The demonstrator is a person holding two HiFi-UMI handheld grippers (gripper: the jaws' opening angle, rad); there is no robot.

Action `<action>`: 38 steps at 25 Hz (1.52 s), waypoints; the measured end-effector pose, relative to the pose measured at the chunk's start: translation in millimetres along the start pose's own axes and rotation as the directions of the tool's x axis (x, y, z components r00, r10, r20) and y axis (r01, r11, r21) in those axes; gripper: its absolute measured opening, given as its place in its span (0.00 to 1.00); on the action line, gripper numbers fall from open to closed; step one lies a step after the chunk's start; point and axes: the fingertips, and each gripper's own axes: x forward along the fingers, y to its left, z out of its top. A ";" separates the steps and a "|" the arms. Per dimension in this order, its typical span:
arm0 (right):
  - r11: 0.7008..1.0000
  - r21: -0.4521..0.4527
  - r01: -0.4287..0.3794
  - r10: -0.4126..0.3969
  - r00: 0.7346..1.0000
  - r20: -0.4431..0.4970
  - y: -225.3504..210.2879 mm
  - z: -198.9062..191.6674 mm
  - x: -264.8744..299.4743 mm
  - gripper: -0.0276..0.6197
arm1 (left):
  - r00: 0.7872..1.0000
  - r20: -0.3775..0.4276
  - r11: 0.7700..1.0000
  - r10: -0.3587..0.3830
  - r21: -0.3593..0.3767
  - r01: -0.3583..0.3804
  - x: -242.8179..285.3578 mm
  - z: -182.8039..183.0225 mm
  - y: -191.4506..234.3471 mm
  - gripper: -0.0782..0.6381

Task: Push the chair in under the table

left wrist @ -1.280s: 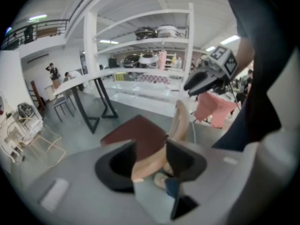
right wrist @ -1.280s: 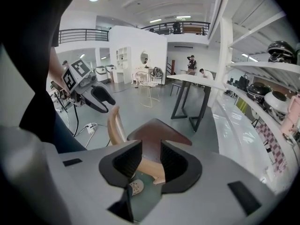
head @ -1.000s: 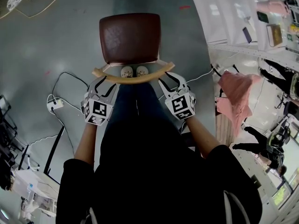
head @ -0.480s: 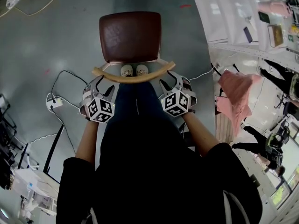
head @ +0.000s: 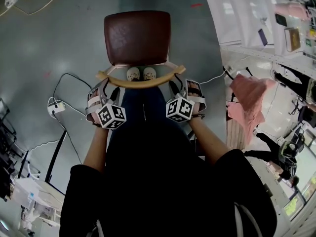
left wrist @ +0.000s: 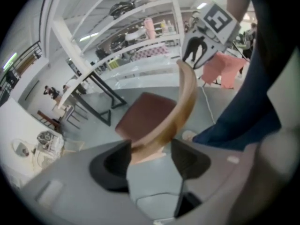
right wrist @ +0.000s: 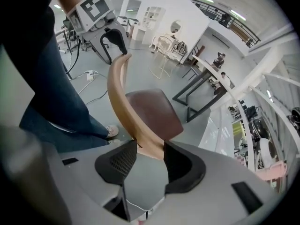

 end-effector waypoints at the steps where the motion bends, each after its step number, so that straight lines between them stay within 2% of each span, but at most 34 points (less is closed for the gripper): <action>1: 1.000 -0.003 0.004 -0.004 1.000 -0.006 -0.5 -0.2 -0.6 0.32 | 1.000 0.001 1.000 -0.002 -0.001 0.002 -0.2 0.4 0.1 0.49; 7: 0.999 0.010 0.041 -0.041 0.999 -0.012 -10.2 3.0 5.8 0.32 | 1.000 0.004 1.000 0.026 -0.014 -0.026 5.2 3.3 8.7 0.49; 15: 0.999 -0.006 0.051 -0.051 0.998 -0.024 -54.5 24.5 34.8 0.32 | 0.999 0.002 0.999 0.034 -0.031 -0.034 29.2 15.9 53.5 0.49; 26: 0.999 0.011 0.050 -0.050 0.998 -0.044 -91.3 52.5 60.2 0.32 | 1.000 0.006 1.000 0.019 -0.016 -0.019 52.2 22.1 106.1 0.49; 38: 0.998 0.014 0.069 -0.068 0.996 -0.055 -138.6 73.9 87.0 0.32 | 0.999 0.022 0.999 0.035 -0.017 -0.035 78.7 39.1 157.3 0.50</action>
